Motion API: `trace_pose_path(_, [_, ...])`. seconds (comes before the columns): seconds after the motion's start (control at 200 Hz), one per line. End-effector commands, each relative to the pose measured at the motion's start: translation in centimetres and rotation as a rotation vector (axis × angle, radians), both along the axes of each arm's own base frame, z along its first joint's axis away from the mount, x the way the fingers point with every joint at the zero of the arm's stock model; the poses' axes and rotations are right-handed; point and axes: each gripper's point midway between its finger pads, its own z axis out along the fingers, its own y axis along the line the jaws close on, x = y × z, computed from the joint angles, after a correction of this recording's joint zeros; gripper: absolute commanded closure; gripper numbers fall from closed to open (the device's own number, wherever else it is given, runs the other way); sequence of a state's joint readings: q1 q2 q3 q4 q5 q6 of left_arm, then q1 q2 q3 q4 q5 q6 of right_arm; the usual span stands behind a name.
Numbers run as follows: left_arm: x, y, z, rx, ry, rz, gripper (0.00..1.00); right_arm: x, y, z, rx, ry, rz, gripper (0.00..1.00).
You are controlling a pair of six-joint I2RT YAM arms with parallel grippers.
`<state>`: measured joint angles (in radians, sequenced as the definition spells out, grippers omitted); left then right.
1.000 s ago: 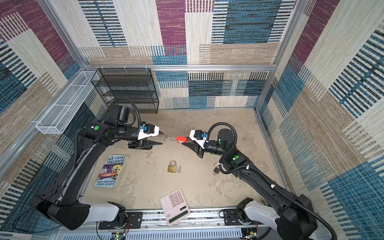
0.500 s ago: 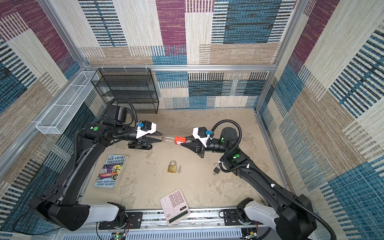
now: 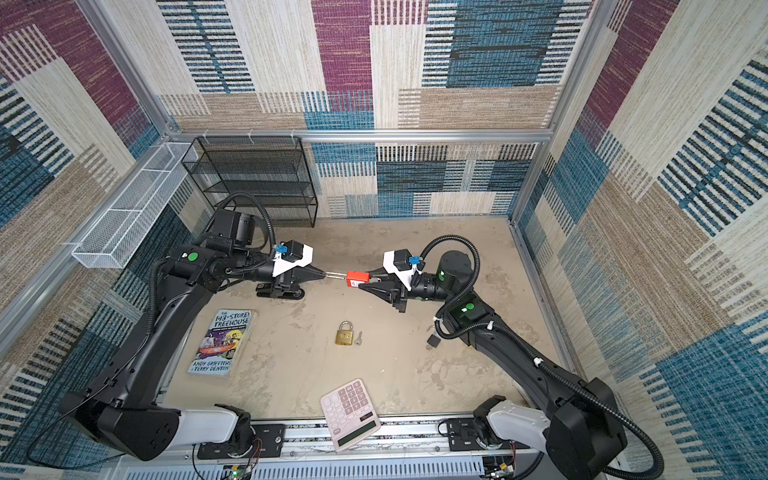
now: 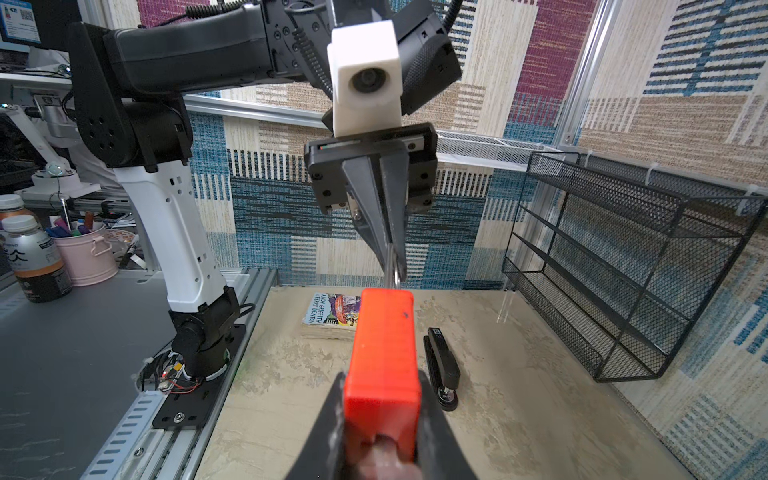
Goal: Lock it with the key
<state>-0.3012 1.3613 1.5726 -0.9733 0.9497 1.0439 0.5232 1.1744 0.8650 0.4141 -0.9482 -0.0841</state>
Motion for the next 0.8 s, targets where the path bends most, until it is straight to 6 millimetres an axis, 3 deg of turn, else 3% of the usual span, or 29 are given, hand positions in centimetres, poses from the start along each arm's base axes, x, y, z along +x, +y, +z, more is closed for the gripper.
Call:
trace_pose_path(0.0, [-0.4, -0.3, 0.6, -0.032, 0.005, -0.021, 0.98, -0.3, 0.1, 1.3, 0.028, -0.046, 0.021, 0.92])
trace_pose_path(0.796, [-0.9, -0.5, 0.9, -0.056, 0.067, -0.028, 1.00, 0.9, 0.2, -0.1, -0.119, -0.248, -0.034, 0.93])
